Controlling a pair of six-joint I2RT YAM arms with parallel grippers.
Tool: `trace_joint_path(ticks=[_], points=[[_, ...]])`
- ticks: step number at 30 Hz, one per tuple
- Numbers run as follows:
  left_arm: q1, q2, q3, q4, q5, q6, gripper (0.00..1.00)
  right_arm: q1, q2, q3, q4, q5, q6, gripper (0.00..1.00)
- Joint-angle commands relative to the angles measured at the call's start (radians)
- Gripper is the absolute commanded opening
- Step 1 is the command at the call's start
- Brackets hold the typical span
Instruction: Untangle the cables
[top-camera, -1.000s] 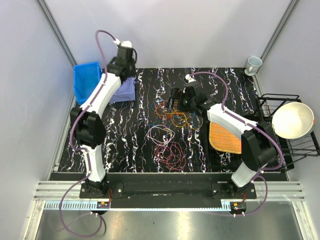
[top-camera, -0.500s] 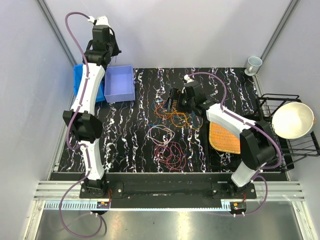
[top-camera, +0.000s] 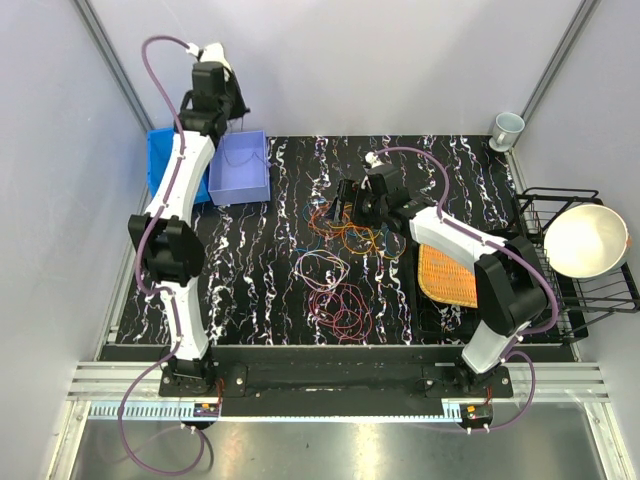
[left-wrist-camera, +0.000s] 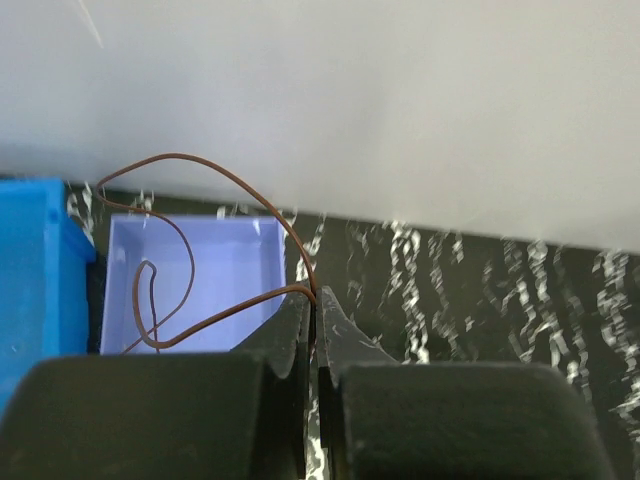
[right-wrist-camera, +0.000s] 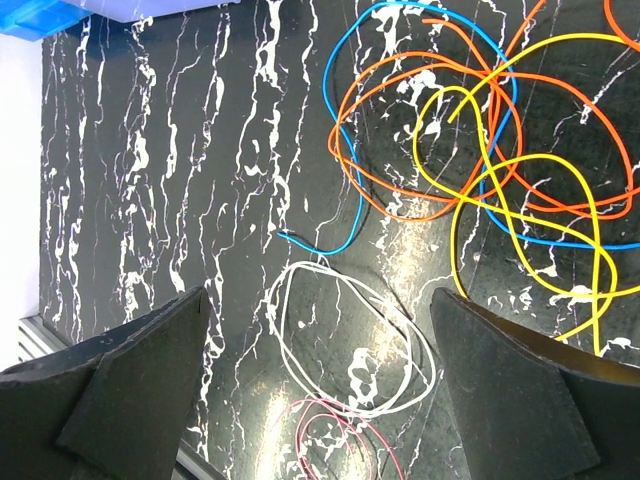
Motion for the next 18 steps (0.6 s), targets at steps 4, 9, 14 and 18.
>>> trace_joint_path(ticks=[4, 9, 14, 18], points=[[0.016, 0.034, -0.118, 0.091, 0.004, -0.022, 0.00, -0.003, 0.009, 0.033, 0.031, -0.023, 0.001, 0.97], [0.017, 0.080, -0.115, 0.085, 0.018, -0.023, 0.00, -0.003, 0.016, 0.036, 0.033, -0.023, -0.002, 0.97], [0.020, 0.102, -0.121, 0.084, 0.025, -0.023, 0.02, -0.005, 0.027, 0.041, 0.033, -0.029, 0.000, 0.97], [0.022, 0.111, -0.125, 0.082, 0.011, -0.022, 0.07, -0.003, 0.032, 0.042, 0.034, -0.033, 0.000, 0.97]])
